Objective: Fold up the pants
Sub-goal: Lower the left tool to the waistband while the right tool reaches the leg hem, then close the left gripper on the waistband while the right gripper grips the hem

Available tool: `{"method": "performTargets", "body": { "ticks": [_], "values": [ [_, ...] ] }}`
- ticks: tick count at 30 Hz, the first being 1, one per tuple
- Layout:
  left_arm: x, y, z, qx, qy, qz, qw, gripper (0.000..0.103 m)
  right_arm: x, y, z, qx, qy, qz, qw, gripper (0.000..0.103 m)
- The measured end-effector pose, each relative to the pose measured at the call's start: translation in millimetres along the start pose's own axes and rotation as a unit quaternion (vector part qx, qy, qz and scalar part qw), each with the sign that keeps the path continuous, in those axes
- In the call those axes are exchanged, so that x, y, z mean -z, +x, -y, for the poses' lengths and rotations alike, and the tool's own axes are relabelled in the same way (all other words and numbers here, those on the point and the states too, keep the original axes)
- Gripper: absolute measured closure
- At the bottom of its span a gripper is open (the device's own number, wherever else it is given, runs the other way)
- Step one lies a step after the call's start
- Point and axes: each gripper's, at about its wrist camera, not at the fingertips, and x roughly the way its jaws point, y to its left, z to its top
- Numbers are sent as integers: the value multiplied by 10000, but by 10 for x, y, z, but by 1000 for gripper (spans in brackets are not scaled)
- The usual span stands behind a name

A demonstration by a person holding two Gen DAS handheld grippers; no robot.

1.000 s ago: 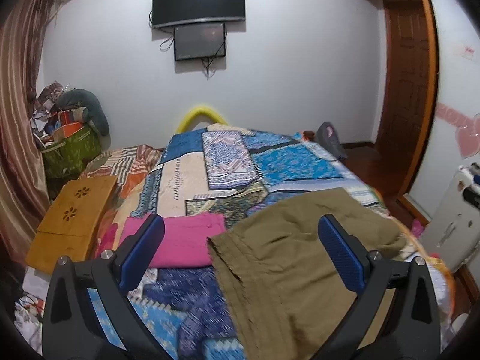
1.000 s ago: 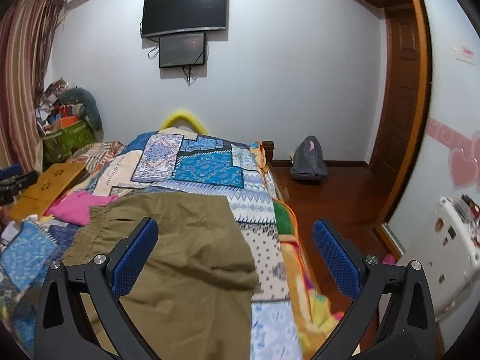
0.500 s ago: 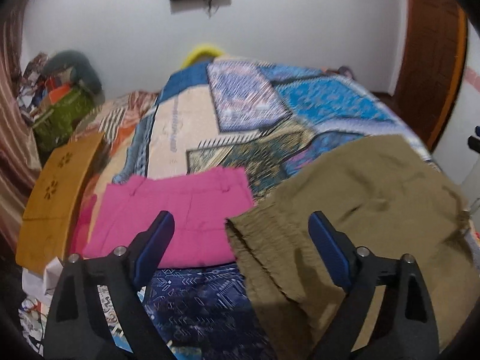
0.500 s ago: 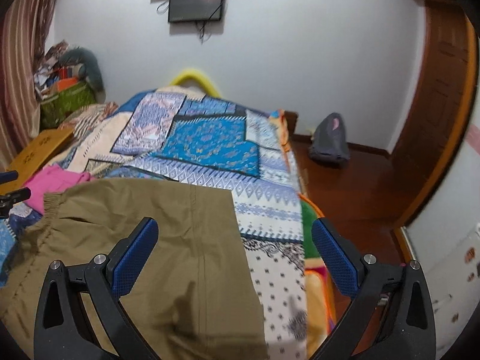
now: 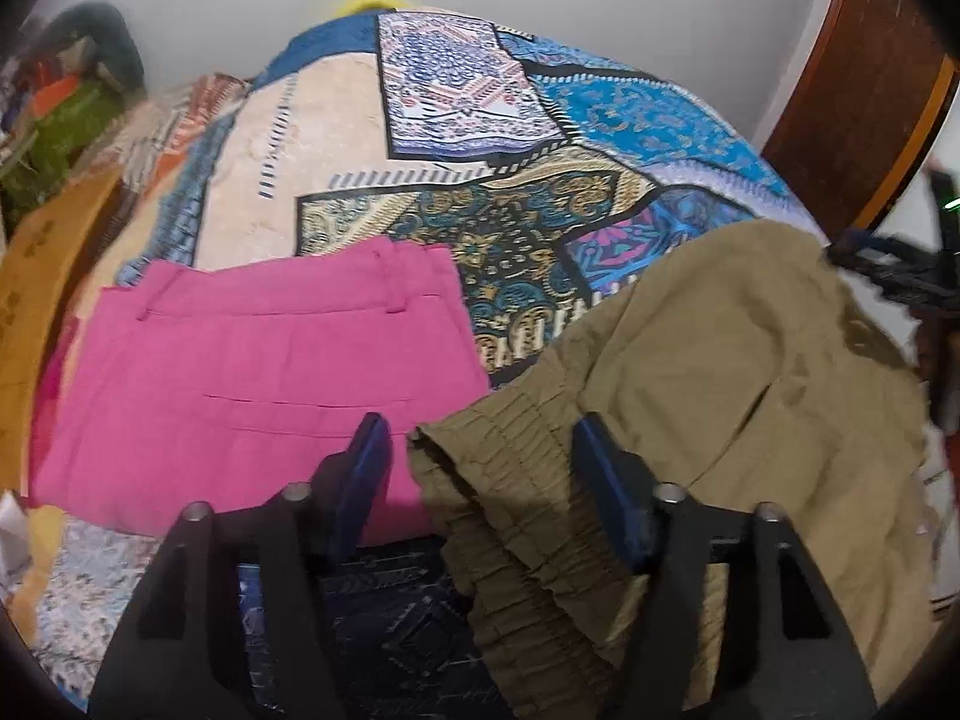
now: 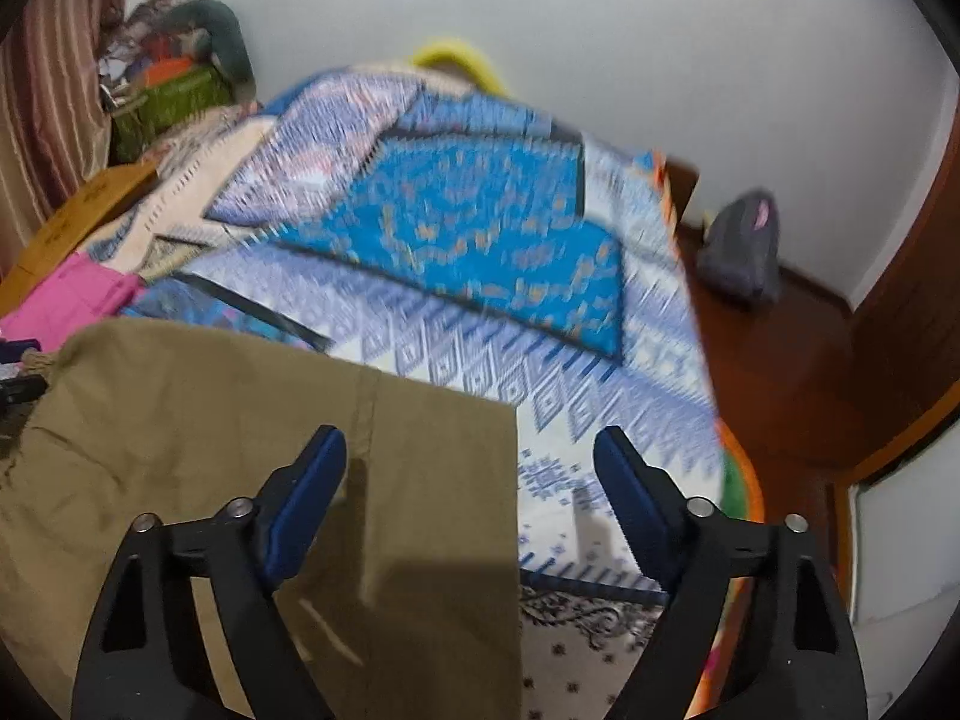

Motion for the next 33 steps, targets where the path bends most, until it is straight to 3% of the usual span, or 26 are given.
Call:
{"method": "performTargets", "body": {
  "ticks": [3,5,6,9,12,13,15,16,17,22,23,25,27,29,31,33],
  "values": [
    [-9,21,-4,99,-67,-8,9999,55,5,189,66,-294,129,-364,9988,44],
    [4,4,-2,100,-4,45,9999,59,15,247,103,-698,337,-482,9958,63],
    [16,-23,-8,22,25,87,10000,65,14,227,87,-682,336,-466,9960,64],
    [26,-85,-17,-77,68,157,9998,78,2,179,55,-499,241,-389,9977,86],
    [18,-181,-5,-242,174,254,9992,87,-21,98,51,-399,244,-223,9987,90],
    [-5,-217,13,-426,243,268,9984,88,-27,64,55,-349,239,-133,9990,90],
    [-64,-275,29,-896,379,384,9945,103,-61,-22,60,-279,266,81,9992,90],
    [-100,-303,37,-1338,488,504,9885,103,-79,-65,60,-238,242,155,9993,91],
    [-134,-319,11,-1522,522,577,9853,103,-115,-93,66,-180,218,220,9994,91],
    [-287,-365,-336,-848,-85,430,9954,103,-290,-222,6,-59,240,534,9983,91],
    [-284,-374,-374,-713,-188,392,9965,101,-294,-233,-8,-56,232,562,9981,91],
    [-254,-381,-380,-536,-273,349,9976,85,-281,-230,-12,-56,245,550,9982,91],
    [-177,-366,-334,-365,-231,345,9985,41,-238,-205,20,-92,331,498,9982,91],
    [-107,-339,-221,-360,-135,419,9984,23,-194,-197,50,-98,380,490,9980,91],
    [-69,-262,-129,-282,-16,332,9991,21,-149,-220,59,-88,442,506,9977,91],
    [-59,-89,-81,-144,-16,6,9999,21,-127,-221,76,-44,468,497,9977,91]
  ]
}}
